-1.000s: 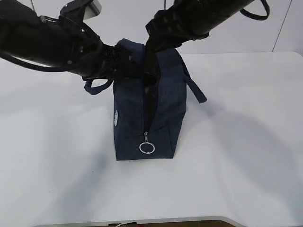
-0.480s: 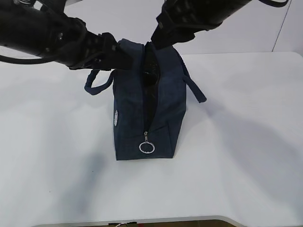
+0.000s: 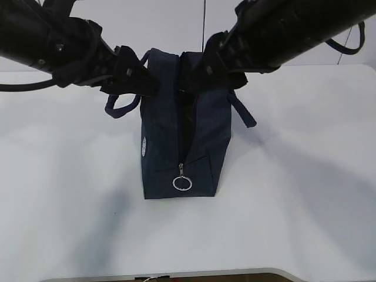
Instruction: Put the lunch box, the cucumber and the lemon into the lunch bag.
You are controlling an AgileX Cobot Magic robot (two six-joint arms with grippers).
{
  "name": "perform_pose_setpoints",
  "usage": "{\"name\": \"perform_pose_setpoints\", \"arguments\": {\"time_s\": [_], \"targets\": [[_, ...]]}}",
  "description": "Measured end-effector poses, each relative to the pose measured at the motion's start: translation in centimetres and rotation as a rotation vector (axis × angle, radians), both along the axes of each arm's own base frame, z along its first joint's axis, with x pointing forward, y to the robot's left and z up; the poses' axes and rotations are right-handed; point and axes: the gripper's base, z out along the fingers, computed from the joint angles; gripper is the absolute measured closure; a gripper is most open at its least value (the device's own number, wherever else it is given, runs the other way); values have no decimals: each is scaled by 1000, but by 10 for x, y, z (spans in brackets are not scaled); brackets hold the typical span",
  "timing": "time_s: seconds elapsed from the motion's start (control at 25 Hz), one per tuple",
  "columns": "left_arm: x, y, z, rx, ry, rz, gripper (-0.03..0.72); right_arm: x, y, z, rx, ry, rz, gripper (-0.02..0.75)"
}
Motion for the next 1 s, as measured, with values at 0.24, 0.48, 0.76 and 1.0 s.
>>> {"name": "perform_pose_setpoints", "arguments": {"time_s": [0.24, 0.48, 0.76, 1.0], "targets": [[-4, 0, -3, 41, 13, -47, 234, -16, -8, -9, -7, -19, 16, 342], [-6, 9, -2, 74, 27, -72, 234, -24, -13, -23, -6, -1, 4, 342], [-8, 29, 4, 75, 57, -59, 235, -30, -10, -34, 52, 0, 34, 342], [-16, 29, -18, 24, 144, -17, 235, -33, -12, -50, 48, 15, 33, 342]]}}
